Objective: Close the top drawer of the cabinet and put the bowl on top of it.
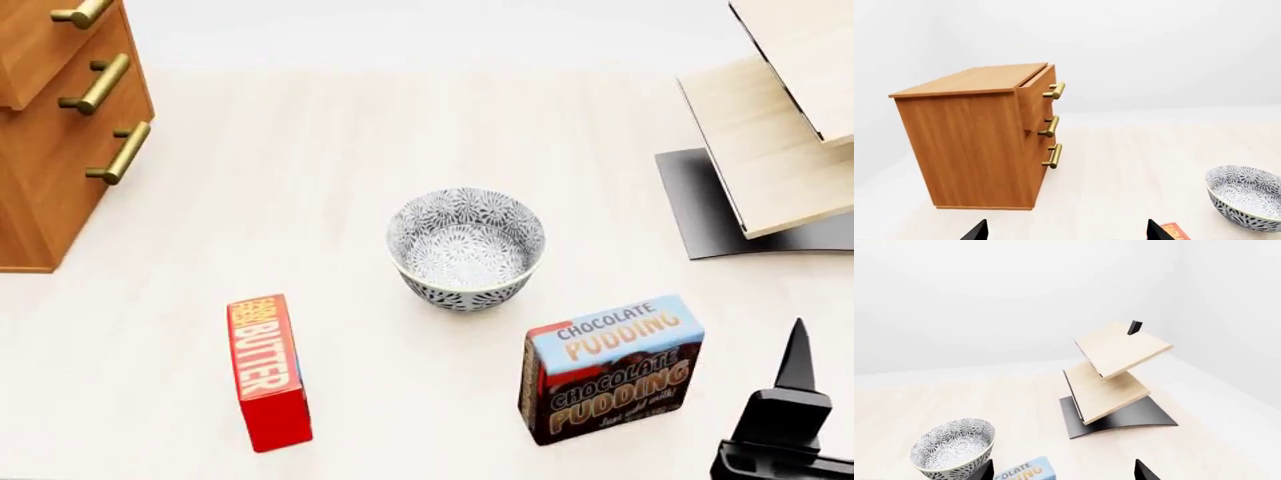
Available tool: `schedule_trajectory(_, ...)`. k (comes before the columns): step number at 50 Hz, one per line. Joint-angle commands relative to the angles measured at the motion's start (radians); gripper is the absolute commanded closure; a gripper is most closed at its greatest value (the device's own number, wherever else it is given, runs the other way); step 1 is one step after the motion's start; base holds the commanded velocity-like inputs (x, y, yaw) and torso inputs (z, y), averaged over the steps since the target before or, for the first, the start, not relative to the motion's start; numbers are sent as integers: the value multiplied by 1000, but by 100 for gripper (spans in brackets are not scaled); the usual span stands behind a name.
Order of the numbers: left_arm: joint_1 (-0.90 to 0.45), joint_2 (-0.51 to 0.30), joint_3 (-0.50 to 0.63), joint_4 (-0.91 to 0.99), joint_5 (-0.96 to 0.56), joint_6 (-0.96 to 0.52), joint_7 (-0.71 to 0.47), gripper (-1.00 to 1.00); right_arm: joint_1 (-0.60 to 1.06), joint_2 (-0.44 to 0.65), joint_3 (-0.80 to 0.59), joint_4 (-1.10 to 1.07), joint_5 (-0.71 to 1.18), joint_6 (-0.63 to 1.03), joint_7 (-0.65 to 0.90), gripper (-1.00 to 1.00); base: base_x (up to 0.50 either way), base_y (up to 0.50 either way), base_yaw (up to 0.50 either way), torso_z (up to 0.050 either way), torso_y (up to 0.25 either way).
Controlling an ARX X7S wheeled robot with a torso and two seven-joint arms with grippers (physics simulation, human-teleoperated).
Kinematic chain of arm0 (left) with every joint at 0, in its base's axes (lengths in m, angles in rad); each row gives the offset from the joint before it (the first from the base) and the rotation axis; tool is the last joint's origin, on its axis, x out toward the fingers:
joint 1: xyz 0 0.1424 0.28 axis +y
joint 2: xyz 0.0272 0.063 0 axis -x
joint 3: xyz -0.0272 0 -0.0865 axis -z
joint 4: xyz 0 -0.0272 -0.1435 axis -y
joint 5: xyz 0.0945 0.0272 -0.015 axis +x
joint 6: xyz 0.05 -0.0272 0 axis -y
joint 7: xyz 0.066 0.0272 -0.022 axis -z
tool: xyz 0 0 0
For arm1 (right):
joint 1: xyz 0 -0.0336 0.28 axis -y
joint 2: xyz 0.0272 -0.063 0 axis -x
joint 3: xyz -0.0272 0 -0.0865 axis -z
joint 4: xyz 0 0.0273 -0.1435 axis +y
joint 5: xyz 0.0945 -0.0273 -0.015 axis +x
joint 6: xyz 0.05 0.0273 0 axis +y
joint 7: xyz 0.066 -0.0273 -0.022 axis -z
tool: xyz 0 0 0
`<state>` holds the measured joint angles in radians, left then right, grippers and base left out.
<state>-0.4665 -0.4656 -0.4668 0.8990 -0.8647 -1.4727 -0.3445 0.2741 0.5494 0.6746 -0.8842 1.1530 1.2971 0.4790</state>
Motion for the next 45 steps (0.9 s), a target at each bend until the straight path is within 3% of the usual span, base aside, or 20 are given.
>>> schedule_trajectory(1,27,-20,-6,19,-40,18,-12,-100,-25,6,25,-17,34,-11,-5,-100,8,0,0,0,0)
schedule_trajectory(9,24,-15,-58,33,-98,-8,-25,-100,-51,1,13,-23,11,-28,-10,-100,7,0,0,0,0)
schedule_trajectory(25,81,-56,28,35,-55,79,-30,-100,-66,3,6,-17,-12,-67,-23,-100,125,0,0,0,0)
schedule_trajectory(26,83,-54,30,33,-55,83,-30,-100,23,56,24,14,138,0,103,-100,195,0,0,0,0)
schedule_trajectory(28,91,-57,49,30,-42,98,-29,-100,34,63,23,17,184,7,124,-100,193,0,0,0,0)
schedule_trajectory(29,93,-58,54,28,-39,102,-29,-100,-52,31,0,-10,46,-67,23,-100,227,0,0,0,0)
schedule_trajectory(31,89,-59,53,25,-46,98,-32,-100,-61,33,-8,-5,21,-82,7,-100,273,0,0,0,0)
schedule_trajectory(34,91,-59,50,26,-52,98,-35,-100,16,79,16,18,183,-23,123,-100,275,0,0,0,0)
schedule_trajectory(35,96,-57,49,25,-54,101,-34,-100,-72,42,-19,-5,33,-102,19,-100,273,0,0,0,0)
schedule_trajectory(36,100,-59,50,27,-53,104,-34,-100,-23,74,-6,13,123,-65,84,-100,273,0,0,0,0)
schedule_trajectory(37,104,-59,48,27,-56,105,-34,-100,-92,43,-32,-3,10,-126,9,-100,270,0,0,0,0)
schedule_trajectory(41,116,-66,56,26,-50,120,-30,-100,-10,95,-9,23,169,-65,123,-100,273,0,0,0,0)
schedule_trajectory(44,146,-83,91,30,-24,158,-9,-100,-8,98,-11,22,176,-65,129,-100,275,0,0,0,0)
schedule_trajectory(45,153,-86,100,30,-16,167,-5,-100,-51,77,-24,9,95,-99,72,-100,273,0,0,0,0)
